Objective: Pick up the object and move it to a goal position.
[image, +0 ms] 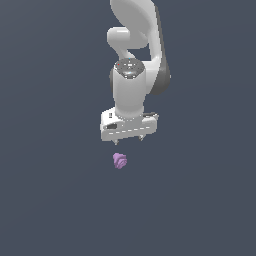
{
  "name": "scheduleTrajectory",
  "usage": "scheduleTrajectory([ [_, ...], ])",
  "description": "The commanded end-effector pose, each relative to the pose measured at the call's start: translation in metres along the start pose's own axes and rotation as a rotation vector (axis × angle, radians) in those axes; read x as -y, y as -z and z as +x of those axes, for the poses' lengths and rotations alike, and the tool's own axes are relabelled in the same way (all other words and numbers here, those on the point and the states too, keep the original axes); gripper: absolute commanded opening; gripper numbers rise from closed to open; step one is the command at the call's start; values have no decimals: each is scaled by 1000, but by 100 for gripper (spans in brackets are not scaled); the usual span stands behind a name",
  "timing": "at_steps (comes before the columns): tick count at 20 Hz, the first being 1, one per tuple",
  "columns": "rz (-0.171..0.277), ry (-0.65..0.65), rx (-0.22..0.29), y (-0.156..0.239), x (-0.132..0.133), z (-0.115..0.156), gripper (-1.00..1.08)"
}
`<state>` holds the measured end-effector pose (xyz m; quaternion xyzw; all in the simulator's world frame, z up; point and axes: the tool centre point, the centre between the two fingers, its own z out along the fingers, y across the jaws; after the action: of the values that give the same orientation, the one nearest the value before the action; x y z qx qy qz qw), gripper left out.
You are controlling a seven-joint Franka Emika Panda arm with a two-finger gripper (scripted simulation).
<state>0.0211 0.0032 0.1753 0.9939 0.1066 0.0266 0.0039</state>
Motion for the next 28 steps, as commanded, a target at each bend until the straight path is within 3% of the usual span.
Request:
scheduleTrajectory([
  [1, 0, 47, 6, -9, -5, 1, 100],
  [16, 17, 366, 41, -69, -39, 2, 100],
  [28, 25, 453, 48, -86, -48, 1, 100],
])
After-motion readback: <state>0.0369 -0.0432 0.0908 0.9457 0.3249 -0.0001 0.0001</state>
